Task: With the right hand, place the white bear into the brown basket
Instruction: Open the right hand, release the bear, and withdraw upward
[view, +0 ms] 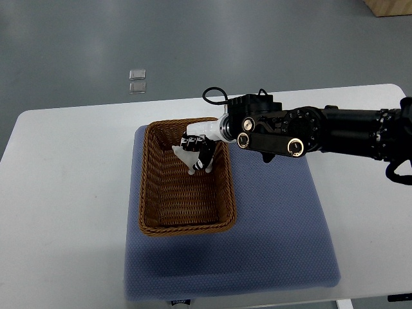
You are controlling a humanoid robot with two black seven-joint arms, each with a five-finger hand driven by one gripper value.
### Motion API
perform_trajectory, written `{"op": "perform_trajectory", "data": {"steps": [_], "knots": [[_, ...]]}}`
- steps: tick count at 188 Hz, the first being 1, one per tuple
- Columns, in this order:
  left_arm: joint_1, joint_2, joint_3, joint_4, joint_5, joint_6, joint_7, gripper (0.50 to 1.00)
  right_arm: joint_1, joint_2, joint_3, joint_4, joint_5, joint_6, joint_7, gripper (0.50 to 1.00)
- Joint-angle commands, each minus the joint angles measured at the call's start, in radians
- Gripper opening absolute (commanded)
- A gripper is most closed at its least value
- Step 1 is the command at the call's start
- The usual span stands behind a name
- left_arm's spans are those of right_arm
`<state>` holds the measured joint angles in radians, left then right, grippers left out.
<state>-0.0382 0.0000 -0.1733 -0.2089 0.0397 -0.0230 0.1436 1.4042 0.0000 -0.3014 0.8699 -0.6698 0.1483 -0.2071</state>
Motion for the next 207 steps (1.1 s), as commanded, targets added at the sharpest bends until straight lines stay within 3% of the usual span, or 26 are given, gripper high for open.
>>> {"op": "perform_trajectory", "data": {"steps": [1, 68, 97, 130, 164, 207], "knots": [[0.0, 0.0, 0.0, 0.002, 0.0, 0.0, -0.001, 1.0, 0.004, 0.0, 0.002, 0.0, 0.004, 0.0, 0.0, 0.909], [0.0, 0.0, -0.002, 0.005, -0.001, 0.0, -0.001, 1.0, 0.058, -0.002, 0.153, 0.0, 0.021, 0.0, 0.003, 0.924], [0.001, 0.0, -0.003, 0.003, 0.0, 0.0, 0.001, 1.0, 0.029, -0.118, 0.361, -0.006, 0.024, -0.004, 0.044, 0.924], [0.001, 0.0, -0.002, -0.004, 0.0, -0.002, 0.001, 1.0, -0.194, -0.204, 0.677, -0.011, 0.049, -0.078, 0.092, 0.924], [0.001, 0.0, 0.001, -0.006, 0.0, 0.0, 0.001, 1.0, -0.487, -0.166, 1.122, -0.029, 0.176, -0.135, 0.218, 0.924], [0.0, 0.0, 0.001, -0.009, 0.003, -0.002, 0.001, 1.0, -0.619, -0.052, 1.475, -0.126, 0.412, -0.13, 0.304, 0.926]]}}
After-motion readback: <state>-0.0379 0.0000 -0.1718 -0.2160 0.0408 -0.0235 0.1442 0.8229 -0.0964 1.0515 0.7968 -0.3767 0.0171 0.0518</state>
